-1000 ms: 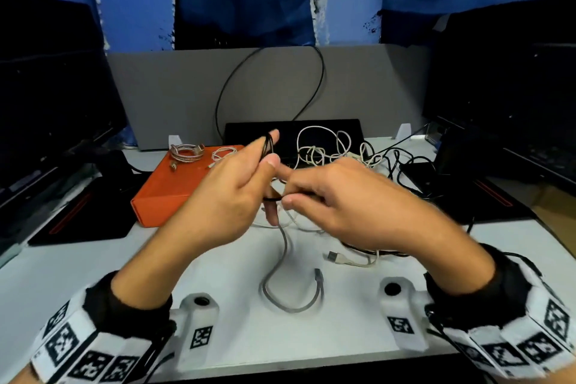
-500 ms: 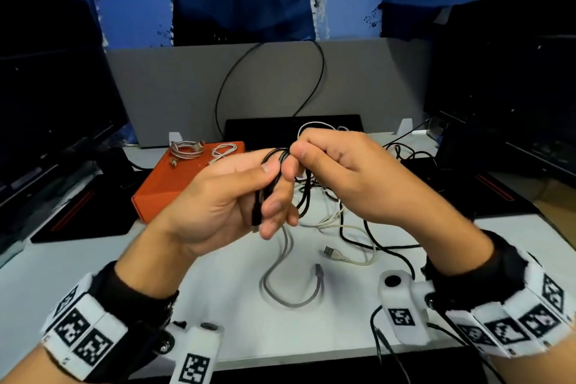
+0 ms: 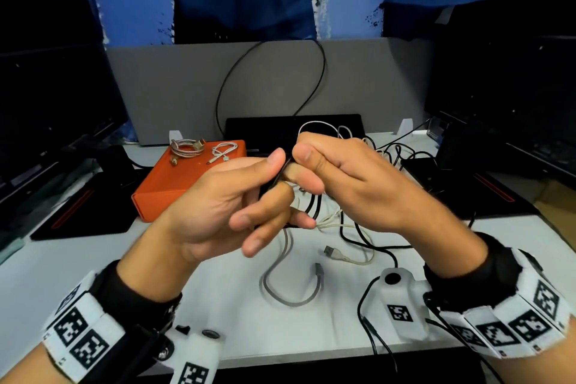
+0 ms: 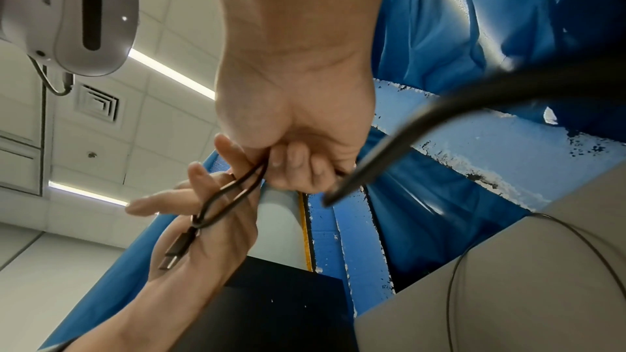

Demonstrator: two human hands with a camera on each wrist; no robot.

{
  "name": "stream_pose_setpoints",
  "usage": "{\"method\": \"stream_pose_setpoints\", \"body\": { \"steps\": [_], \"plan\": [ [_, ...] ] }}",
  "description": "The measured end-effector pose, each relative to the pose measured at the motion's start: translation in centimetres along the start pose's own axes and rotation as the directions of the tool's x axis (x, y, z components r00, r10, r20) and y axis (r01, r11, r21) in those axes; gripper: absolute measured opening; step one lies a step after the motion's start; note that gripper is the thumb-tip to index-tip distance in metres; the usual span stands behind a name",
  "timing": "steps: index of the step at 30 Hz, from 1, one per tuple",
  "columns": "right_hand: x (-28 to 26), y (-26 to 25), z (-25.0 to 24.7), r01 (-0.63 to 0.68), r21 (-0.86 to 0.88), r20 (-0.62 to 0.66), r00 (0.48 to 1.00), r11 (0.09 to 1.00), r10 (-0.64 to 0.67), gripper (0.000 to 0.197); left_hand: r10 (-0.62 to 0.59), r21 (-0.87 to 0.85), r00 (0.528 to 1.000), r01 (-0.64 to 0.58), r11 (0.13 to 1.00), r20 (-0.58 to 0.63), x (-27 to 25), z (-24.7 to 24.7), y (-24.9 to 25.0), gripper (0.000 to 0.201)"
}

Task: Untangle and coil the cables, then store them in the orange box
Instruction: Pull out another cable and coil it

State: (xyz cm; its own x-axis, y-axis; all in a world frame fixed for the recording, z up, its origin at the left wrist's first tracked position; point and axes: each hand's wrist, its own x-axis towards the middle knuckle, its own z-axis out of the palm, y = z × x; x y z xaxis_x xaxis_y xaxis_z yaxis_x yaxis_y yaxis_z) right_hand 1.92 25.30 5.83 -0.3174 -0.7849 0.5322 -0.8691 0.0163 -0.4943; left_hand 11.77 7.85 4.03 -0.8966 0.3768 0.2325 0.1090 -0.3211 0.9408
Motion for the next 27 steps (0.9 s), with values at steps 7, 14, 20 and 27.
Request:
{"method": "stream_pose_setpoints", "body": {
  "steps": [7, 14, 20, 27],
  "plan": [
    [0.3, 0.4, 0.2, -0.033, 0.086, -0.098, 0.994, 0.996, 0.042, 0.032, 0.153, -0.185, 0.986, -0.162, 0.969, -0.063, 0.0, 0.1, 0.7, 0.051],
    [0.1, 1.0, 2.3, -0.150, -0.190, 0.289, 0.936, 0.970, 0.201, 0.018, 0.323, -0.008, 0.702, -0.424, 0.906, -0.635, 1.3, -0.9, 1.3, 0.046],
    [-0.1, 0.2, 1.6, -0.064, -0.345, 0.359, 0.913, 0.936, 0.195, 0.021, 0.496, 0.900, 0.777, 0.202, 0.387, -0.388, 1.8, -0.7, -1.9, 0.030],
    [-0.2, -0.2, -1.0, -0.126, -0.074, 0.061, 0.990, 0.989, 0.131, 0.027, 0.057, 0.690, 0.944, 0.195, 0.697, -0.324, 0.7, 0.5, 0.0, 0.054]
  ]
}}
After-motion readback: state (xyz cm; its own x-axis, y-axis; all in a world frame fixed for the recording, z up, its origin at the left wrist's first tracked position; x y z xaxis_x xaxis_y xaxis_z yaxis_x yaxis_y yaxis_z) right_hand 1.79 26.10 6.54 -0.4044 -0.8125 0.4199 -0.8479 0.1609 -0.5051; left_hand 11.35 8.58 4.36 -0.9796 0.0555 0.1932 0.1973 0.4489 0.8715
